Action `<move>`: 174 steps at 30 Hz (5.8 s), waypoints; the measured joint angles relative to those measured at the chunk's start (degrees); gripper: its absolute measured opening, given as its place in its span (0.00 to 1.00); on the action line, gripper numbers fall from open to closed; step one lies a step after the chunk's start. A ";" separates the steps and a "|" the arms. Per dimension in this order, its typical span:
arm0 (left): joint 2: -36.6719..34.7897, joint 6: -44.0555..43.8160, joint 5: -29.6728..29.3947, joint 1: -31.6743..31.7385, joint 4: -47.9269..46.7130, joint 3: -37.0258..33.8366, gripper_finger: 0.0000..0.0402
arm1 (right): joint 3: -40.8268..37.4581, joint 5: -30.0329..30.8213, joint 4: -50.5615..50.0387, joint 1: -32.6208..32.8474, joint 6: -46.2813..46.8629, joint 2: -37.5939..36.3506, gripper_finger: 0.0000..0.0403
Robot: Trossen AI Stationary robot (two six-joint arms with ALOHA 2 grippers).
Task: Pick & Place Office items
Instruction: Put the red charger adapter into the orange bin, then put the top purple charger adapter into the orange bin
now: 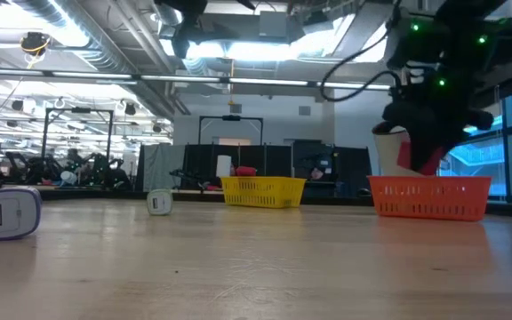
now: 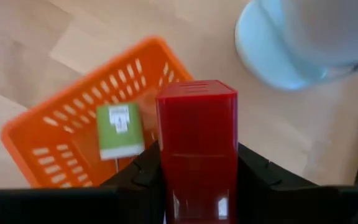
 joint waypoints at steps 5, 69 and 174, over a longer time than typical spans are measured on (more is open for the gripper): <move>0.00 -1.07 0.04 -0.17 -0.01 -0.01 0.58 | -1.22 -2.38 0.05 0.00 -0.08 0.00 0.32; 0.00 -65.38 34.97 -17.48 -89.33 -0.02 0.66 | -1.29 -12.70 0.53 -0.06 -1.58 0.00 0.60; -0.04 16.16 18.87 -3.05 -3.53 6.55 0.53 | 4.84 -12.73 24.86 4.67 -10.35 -0.02 0.60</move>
